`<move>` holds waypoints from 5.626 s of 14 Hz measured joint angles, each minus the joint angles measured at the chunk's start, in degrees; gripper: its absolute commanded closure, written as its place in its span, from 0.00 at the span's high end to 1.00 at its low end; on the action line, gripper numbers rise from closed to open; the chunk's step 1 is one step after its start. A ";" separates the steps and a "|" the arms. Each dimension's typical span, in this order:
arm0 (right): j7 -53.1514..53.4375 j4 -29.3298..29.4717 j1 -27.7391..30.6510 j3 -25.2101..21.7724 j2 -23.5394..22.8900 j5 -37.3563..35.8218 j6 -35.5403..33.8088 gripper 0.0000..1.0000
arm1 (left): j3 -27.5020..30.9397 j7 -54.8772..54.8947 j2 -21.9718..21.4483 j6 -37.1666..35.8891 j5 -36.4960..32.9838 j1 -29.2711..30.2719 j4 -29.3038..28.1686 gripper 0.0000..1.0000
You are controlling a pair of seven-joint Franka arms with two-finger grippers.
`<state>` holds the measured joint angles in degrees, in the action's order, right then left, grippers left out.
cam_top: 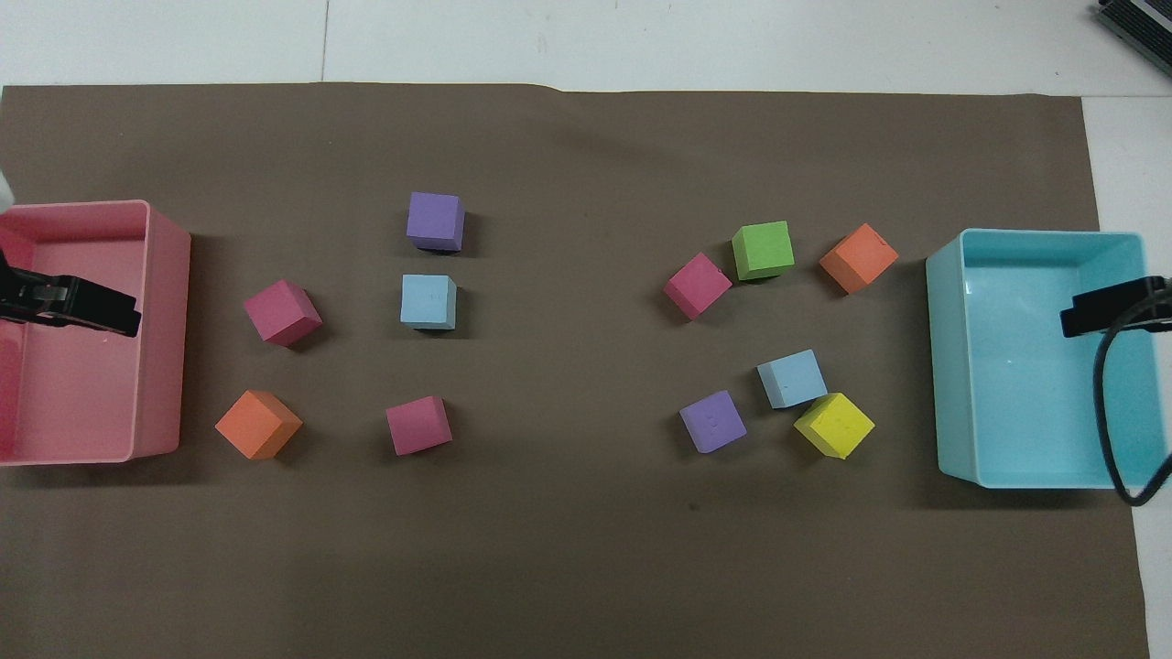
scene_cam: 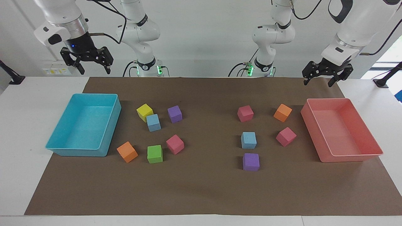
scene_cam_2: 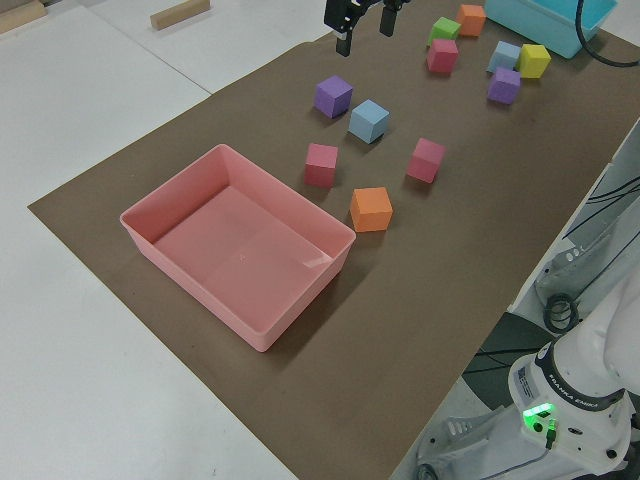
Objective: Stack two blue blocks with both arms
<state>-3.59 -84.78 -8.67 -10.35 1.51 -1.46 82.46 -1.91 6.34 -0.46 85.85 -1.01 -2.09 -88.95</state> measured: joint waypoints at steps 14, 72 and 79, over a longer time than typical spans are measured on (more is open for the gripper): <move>0.00 -0.23 0.00 0.00 0.26 0.00 -0.09 1.00 | 0.07 -0.20 0.00 -0.02 0.87 0.00 0.00 1.00; -14.34 -36.87 -11.12 1.47 -13.44 7.24 46.06 0.00 | 0.49 -0.20 0.00 -0.02 0.87 0.05 0.00 1.00; -6.18 -26.60 -11.12 1.41 -10.97 7.36 35.18 0.00 | 0.49 -0.20 0.00 -0.02 0.87 0.05 0.00 1.00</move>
<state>-9.77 -111.38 -19.79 -8.94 -9.46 5.90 117.64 -1.41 6.14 -0.46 85.83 -0.14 -2.04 -88.95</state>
